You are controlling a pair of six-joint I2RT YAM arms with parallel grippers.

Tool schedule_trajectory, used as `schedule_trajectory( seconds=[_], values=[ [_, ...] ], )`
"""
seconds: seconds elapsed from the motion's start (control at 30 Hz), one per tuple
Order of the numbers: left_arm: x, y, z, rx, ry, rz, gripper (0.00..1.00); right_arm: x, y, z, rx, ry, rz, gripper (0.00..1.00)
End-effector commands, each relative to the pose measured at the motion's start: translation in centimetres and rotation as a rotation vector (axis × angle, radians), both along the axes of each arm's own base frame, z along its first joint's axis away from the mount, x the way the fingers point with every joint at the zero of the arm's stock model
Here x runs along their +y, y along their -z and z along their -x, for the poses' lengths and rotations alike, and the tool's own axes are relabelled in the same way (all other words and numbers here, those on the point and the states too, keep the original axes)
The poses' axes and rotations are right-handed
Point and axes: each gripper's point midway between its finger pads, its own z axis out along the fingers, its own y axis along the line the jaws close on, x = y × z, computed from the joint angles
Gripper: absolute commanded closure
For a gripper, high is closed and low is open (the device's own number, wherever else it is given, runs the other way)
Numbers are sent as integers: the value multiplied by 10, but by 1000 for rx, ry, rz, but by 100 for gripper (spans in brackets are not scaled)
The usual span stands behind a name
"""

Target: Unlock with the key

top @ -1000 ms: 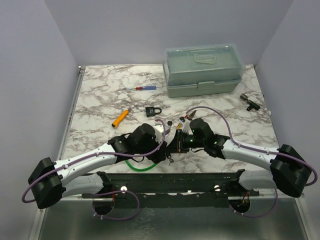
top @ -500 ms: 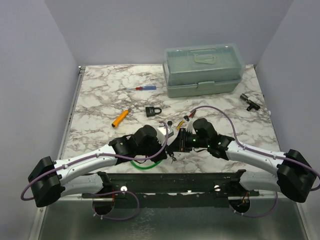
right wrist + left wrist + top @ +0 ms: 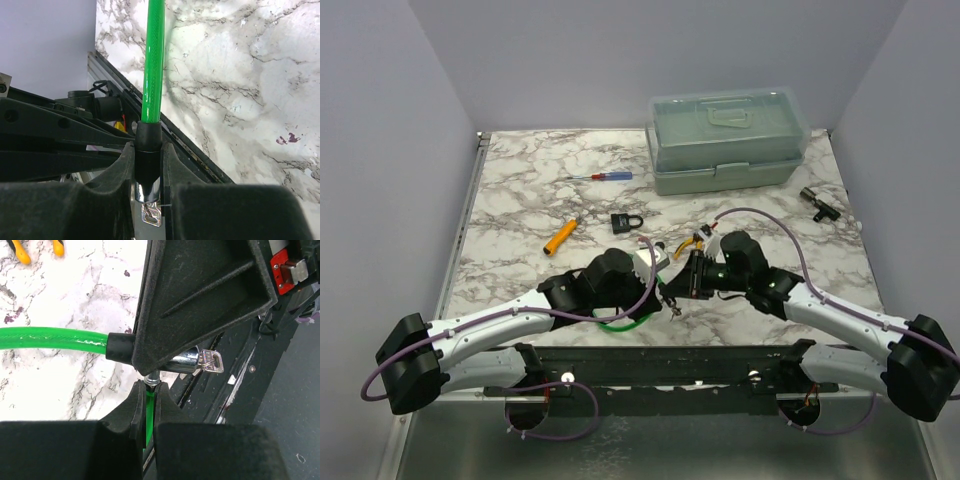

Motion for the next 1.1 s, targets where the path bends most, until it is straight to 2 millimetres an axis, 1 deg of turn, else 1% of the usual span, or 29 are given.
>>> schedule_trajectory(
  seconds=[0.0, 0.1, 0.3, 0.53, 0.63, 0.77, 0.8, 0.87, 0.9, 0.93, 1.03, 1.07],
  values=[
    [21, 23, 4, 39, -31, -103, 100, -17, 5, -9, -11, 37, 42, 100],
    [21, 24, 5, 45, -33, -104, 100, -23, 5, -14, -14, 63, 50, 100],
    [21, 24, 2, 42, -50, -108, 100, -38, -5, -25, -42, 108, 47, 100],
    [22, 23, -1, 27, -62, -114, 100, -39, -4, -21, -36, 96, 37, 100],
    [24, 22, -6, 10, -83, -125, 100, -37, -8, -21, -57, 86, 11, 100],
    [24, 24, -11, 2, -98, -143, 99, -33, -8, -18, -49, 60, -8, 100],
    [25, 25, -12, 2, -103, -151, 96, -32, -9, -18, -54, 56, -16, 100],
    [24, 25, -14, 5, -114, -158, 85, -30, -14, -17, -72, 45, -40, 100],
    [24, 24, -14, 13, -119, -162, 76, -29, -17, -18, -86, 41, -53, 100],
    [25, 25, -14, 26, -129, -173, 64, -27, -22, -20, -104, 36, -67, 100],
    [27, 27, -17, 48, -170, -196, 41, -25, -29, -26, -127, 42, -63, 100],
    [28, 27, -18, 53, -188, -202, 30, -25, -31, -29, -132, 49, -57, 100]
  ],
)
